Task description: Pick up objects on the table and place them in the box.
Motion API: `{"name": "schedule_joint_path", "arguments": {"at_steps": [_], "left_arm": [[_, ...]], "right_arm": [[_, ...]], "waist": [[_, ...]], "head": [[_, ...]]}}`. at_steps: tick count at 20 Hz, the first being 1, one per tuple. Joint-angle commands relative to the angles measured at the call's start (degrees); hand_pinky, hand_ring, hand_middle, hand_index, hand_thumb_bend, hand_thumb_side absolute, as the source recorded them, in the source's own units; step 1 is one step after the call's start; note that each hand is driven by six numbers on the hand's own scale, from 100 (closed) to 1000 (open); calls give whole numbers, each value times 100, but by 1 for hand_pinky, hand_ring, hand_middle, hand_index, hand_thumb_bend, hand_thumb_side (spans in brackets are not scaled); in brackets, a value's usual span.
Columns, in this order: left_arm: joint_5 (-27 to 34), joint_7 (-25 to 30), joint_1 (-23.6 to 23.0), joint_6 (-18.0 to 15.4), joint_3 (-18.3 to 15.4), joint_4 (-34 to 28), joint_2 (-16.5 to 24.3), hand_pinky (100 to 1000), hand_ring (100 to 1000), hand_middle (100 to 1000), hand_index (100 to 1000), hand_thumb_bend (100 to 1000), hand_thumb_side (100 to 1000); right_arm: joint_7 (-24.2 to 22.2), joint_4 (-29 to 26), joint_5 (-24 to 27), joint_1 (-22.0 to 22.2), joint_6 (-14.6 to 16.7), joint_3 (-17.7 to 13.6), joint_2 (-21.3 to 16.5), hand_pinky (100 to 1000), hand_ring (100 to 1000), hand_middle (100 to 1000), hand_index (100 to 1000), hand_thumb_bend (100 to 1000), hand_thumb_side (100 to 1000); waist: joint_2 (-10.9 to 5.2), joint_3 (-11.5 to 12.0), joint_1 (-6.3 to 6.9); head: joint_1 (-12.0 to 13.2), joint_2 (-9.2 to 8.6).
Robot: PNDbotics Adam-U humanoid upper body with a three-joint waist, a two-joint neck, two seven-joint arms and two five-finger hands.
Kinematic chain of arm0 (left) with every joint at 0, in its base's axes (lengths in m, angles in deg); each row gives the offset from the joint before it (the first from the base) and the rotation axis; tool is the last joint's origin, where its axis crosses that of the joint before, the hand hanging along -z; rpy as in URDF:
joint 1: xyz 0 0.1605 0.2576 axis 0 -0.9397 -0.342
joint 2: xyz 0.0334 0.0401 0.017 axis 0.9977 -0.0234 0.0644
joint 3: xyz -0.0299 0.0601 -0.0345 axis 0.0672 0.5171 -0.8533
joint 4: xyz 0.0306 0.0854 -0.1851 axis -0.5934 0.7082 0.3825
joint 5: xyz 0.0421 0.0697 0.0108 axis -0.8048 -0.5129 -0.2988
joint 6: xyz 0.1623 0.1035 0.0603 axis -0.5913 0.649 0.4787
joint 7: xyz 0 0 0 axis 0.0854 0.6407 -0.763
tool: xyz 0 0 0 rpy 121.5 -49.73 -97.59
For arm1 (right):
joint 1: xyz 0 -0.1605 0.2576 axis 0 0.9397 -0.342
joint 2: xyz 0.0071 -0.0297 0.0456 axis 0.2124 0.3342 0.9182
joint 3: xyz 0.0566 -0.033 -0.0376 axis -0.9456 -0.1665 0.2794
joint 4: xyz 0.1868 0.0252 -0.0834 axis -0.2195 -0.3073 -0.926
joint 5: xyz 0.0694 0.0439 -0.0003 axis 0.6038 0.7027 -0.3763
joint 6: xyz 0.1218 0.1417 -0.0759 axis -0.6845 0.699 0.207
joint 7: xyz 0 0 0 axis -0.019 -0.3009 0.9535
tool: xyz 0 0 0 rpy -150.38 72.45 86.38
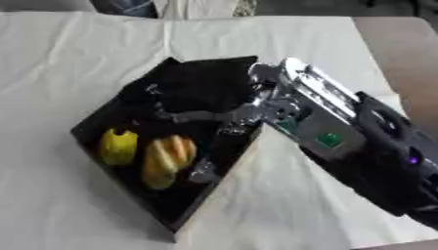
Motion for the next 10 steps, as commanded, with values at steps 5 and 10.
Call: {"name": "schedule_joint_path", "arguments": {"at_steps": [5,10], "left_arm": [[16,11,19,-10,-17,-90,115,840,782,757,872,385,516],[14,7,13,-6,-21,-90,113,841,782,757,872,385,516]], "right_arm": [[193,-95,-171,-15,-14,-172,-38,914,1000,893,921,372,566],[527,-95,-100,-1,-67,-341,-37,896,1000,873,915,355,505]], "waist": [[-112,-6,29],[-120,-24,39]], "head": [[0,14],[7,1]]}}
